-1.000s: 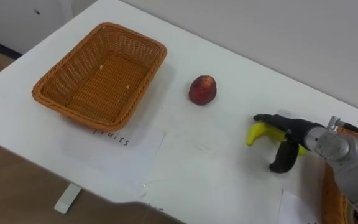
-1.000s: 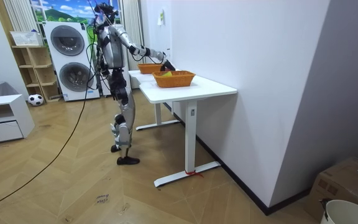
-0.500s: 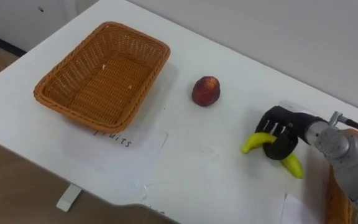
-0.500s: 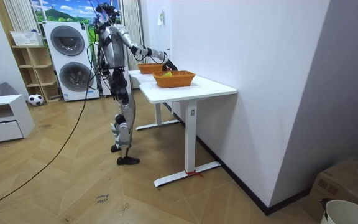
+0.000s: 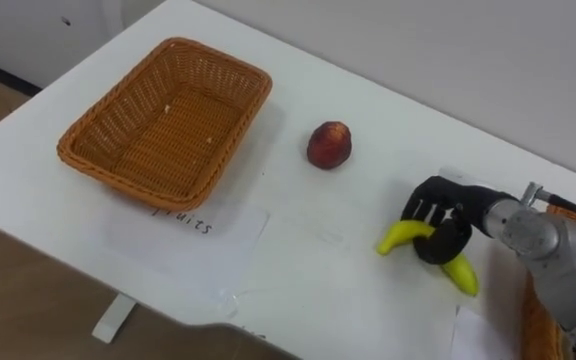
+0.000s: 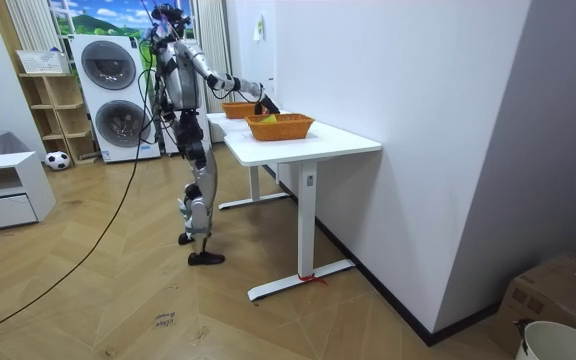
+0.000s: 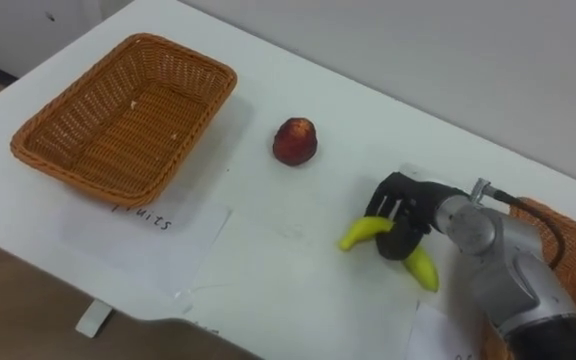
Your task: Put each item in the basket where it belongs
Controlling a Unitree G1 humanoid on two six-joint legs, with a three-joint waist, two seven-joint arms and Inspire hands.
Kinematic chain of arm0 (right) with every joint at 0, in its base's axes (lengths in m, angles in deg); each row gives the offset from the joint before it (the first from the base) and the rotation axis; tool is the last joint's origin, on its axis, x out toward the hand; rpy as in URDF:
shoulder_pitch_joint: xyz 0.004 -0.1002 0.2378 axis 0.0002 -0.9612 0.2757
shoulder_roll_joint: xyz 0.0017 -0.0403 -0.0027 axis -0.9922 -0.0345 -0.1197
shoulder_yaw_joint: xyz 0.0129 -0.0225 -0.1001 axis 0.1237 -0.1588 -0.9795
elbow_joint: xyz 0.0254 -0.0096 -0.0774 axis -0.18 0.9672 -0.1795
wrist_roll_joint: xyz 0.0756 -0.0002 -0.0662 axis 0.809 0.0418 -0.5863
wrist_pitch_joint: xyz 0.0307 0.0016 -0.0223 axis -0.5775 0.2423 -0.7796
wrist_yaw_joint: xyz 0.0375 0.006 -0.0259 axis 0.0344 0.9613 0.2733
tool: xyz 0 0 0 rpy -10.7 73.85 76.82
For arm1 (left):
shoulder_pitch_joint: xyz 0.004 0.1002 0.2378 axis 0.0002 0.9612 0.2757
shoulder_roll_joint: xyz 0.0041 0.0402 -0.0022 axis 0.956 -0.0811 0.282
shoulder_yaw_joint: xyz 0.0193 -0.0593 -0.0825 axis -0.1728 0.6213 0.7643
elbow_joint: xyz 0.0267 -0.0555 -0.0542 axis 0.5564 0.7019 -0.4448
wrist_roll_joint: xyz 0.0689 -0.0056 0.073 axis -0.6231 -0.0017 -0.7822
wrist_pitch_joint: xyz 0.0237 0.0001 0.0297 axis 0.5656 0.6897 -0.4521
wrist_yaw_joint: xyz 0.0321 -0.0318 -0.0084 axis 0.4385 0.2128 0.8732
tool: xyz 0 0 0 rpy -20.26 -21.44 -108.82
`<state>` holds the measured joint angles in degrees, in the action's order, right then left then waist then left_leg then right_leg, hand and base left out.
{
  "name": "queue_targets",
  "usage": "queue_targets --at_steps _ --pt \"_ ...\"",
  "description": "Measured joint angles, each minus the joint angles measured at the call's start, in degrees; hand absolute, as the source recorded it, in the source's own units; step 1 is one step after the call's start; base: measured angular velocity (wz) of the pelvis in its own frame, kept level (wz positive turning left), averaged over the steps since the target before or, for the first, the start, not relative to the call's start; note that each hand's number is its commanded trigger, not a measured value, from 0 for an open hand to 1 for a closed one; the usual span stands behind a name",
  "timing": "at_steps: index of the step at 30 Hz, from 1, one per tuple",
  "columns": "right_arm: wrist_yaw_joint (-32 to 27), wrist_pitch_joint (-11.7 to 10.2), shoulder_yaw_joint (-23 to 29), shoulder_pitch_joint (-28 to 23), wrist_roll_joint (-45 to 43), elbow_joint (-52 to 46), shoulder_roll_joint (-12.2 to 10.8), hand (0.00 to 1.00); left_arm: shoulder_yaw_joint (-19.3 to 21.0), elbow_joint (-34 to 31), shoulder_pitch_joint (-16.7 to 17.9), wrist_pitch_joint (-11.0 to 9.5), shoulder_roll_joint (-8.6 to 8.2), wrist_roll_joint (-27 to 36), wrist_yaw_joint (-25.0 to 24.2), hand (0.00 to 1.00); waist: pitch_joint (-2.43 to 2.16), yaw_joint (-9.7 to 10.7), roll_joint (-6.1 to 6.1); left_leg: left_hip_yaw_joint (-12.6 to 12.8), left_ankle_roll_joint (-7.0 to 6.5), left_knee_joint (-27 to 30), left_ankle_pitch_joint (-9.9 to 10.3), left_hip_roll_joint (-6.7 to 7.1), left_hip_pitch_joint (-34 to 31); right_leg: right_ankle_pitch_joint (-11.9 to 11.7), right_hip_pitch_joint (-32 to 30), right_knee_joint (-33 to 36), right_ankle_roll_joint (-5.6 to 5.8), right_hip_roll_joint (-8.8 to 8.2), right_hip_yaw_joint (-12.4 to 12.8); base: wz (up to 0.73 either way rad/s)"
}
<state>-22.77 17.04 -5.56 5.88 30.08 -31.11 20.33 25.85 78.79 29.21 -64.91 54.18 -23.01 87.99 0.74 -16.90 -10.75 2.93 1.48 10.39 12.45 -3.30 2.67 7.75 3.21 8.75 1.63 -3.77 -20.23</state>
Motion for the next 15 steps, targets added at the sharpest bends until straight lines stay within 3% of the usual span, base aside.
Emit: queue_targets --at_steps 8,15 --pt "-0.7 -1.3 0.3 0.0 0.2 -3.7 0.0 1.0 0.2 0.7 0.7 -0.1 -0.12 0.0 1.0 0.0 0.02 0.9 0.06 0.2 -0.01 0.0 0.0 0.06 0.1 0.0 -0.3 -0.1 0.01 0.02 1.6 -0.01" --pt "-2.1 -1.9 1.4 0.0 0.5 -9.9 -0.4 1.0 1.5 0.7 1.2 -0.7 -1.79 -0.2 1.1 0.0 0.13 1.1 0.61 1.0 0.0 -0.2 0.0 -0.04 0.1 0.0 -0.3 -0.1 0.02 0.09 1.9 -0.04"
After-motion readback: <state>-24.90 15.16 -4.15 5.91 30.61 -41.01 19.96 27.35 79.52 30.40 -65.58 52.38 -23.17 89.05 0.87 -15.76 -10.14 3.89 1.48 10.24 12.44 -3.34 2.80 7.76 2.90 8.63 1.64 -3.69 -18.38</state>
